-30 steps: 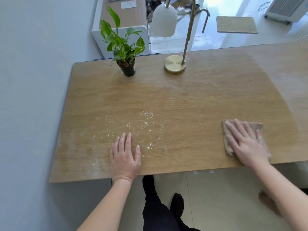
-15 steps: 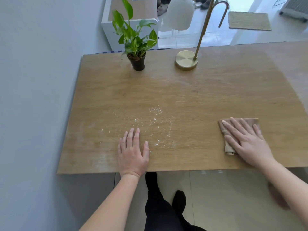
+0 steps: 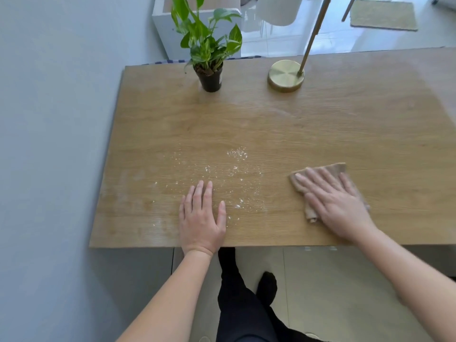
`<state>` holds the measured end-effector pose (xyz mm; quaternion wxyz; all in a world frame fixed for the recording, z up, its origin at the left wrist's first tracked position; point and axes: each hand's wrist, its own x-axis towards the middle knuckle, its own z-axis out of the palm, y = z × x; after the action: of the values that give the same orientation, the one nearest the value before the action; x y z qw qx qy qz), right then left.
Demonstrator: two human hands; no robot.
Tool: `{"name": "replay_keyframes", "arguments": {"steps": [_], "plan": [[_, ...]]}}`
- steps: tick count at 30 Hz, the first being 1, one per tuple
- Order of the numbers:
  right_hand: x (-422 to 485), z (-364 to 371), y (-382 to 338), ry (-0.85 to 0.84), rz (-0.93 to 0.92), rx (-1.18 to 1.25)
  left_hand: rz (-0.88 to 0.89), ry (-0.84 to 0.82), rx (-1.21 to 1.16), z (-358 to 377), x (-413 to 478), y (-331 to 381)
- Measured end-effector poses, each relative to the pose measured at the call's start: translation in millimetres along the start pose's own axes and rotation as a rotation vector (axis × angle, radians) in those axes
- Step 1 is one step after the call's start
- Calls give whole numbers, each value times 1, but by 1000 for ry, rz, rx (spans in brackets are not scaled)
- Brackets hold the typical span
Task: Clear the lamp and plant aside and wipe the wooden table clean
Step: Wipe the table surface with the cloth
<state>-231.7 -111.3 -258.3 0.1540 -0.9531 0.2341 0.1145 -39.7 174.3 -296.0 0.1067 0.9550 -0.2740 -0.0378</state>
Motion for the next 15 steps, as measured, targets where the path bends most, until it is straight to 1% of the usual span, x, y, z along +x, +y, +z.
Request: {"name": "replay_keyframes", "arguments": {"steps": [1,3,5,7,8,9,11,13,15], "plan": [[10,-8,15,22,64,5,0,1,1,1,0,0],[50,-30,31,92,249,67,1,6,-2,1,0,0],[101,-47,26,140,425,136,0,5,-3,1,-1,0],[149,-58,4,150,516,169,0,8,1,1,-1,0],[168,-58,-11,146,501,171,2,8,4,1,-1,0],[181,-56,-27,134,439,158,5,7,8,1,0,0],[186,-46,-57,88,232,114,1,5,11,2,1,-1],[160,-32,-71,33,42,87,-3,0,9,2,0,-2],[117,-20,-59,12,-53,61,4,-2,12,2,-1,-2]]}}
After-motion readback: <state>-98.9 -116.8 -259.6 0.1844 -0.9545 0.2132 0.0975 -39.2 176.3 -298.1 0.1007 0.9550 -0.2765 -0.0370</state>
